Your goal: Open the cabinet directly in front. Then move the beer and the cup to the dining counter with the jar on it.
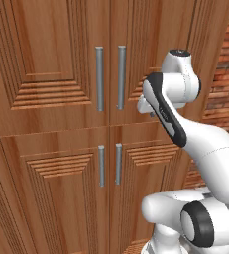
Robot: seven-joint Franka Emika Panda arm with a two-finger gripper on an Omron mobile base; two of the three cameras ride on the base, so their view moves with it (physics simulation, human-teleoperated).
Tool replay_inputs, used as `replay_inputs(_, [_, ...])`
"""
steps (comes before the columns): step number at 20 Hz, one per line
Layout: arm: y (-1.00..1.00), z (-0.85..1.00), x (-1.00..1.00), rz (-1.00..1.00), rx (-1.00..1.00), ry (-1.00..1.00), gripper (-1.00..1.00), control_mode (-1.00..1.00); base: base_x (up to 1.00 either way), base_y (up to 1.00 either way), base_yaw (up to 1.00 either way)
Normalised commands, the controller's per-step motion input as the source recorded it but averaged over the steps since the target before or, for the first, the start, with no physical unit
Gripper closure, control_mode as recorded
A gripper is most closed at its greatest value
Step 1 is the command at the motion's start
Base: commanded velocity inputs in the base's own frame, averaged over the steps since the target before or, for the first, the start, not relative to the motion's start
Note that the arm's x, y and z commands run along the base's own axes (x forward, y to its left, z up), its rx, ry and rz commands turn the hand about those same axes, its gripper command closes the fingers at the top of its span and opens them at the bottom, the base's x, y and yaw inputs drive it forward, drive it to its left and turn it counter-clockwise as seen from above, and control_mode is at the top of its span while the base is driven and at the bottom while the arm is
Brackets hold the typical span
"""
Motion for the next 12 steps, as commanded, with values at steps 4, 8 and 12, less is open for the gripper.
replay_inputs(4, [0.16, -0.02, -0.04, 0.02, 0.0, 0.01, -1.0, -1.0, 0.0, 0.0, 0.0])
replay_inputs(8, [0.41, -0.09, -0.14, 0.01, 0.0, 0.0, -1.0, -1.0, 0.0, 0.0, 0.0])
replay_inputs(12, [0.45, -0.15, -0.2, 0.01, 0.0, -0.03, -1.0, -1.0, 0.0, 0.0, 0.0])
